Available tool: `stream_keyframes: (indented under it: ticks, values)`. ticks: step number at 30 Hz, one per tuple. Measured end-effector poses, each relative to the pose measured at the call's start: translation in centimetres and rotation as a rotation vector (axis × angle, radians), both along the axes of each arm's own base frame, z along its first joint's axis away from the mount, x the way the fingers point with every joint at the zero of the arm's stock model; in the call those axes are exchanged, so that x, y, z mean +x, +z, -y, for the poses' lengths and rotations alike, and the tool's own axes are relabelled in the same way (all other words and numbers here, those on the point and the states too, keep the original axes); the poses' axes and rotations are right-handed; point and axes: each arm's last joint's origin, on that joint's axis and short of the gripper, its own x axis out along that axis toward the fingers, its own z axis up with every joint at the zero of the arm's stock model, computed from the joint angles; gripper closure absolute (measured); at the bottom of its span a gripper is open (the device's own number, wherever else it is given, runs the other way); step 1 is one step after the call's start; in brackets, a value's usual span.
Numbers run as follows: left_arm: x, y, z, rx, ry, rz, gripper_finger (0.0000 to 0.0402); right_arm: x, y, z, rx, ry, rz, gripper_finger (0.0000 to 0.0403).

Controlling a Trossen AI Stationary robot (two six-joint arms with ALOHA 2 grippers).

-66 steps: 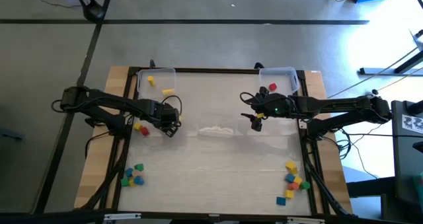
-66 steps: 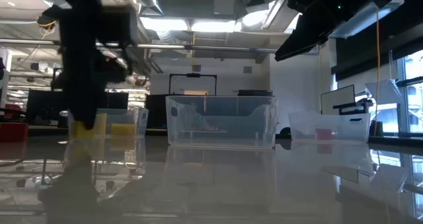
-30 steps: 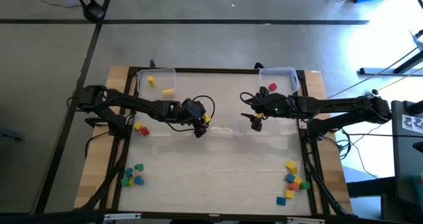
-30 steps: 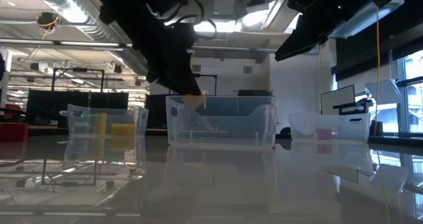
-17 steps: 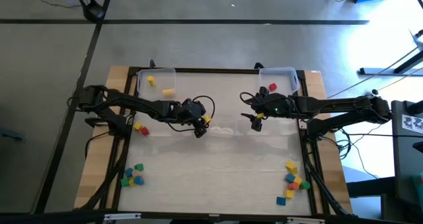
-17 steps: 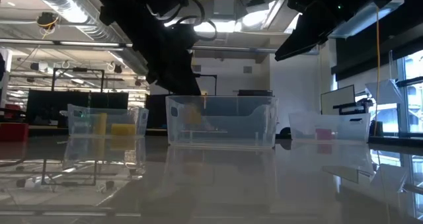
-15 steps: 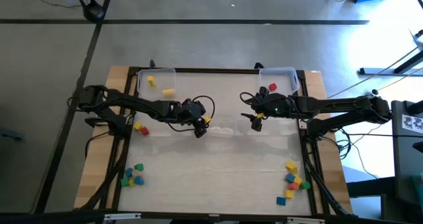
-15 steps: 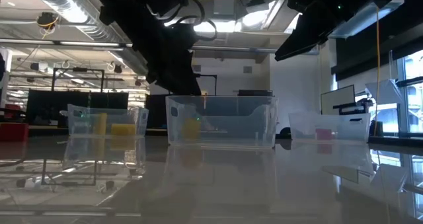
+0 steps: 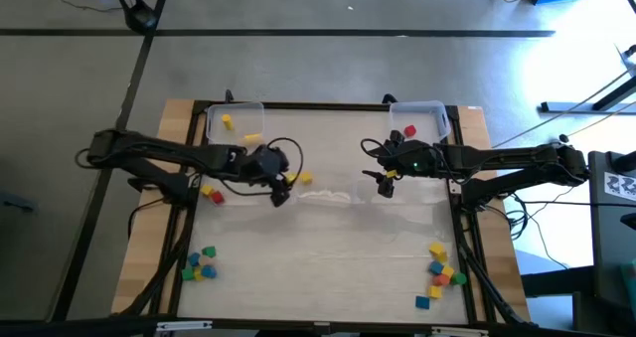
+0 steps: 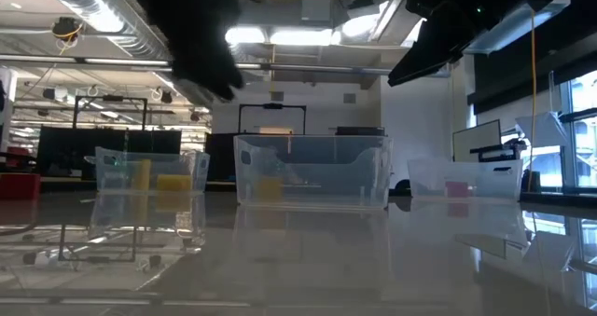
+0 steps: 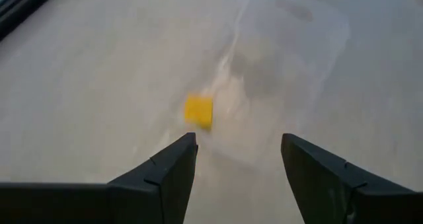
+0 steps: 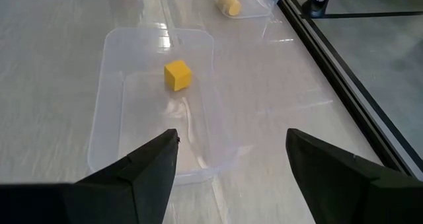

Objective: Sort blocks by size
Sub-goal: Put the red square block into the bottom transparent bin

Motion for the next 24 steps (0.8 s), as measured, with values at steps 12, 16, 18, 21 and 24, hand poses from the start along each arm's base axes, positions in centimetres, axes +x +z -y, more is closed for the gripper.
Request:
stream_keyframes:
  ticks: [12, 16, 18, 21, 24]
  values:
    - [-6.1, -0.1, 2.2, -0.064, 0.049, -0.357, 0.0192, 0.0, 0.0, 0.0, 0.0, 0.0, 0.0, 0.0123]
    - [-7.4, -1.1, 2.3, -0.08, 0.133, -0.472, 0.0192, 0.0, 0.0, 0.0, 0.0, 0.0, 0.001, 0.0123]
    - [-7.9, -1.6, 2.3, -0.097, 0.185, -0.51, 0.0192, 0.0, 0.0, 0.0, 0.0, 0.0, 0.001, 0.0123]
    - [-8.6, -2.4, 2.2, -0.134, 0.239, -0.561, 0.0192, 0.0, 0.0, 0.0, 0.0, 0.0, 0.004, 0.0123]
    - [-9.0, -3.4, 2.2, -0.17, 0.258, -0.597, 0.0192, 0.0, 0.0, 0.0, 0.0, 0.0, 0.004, 0.0123]
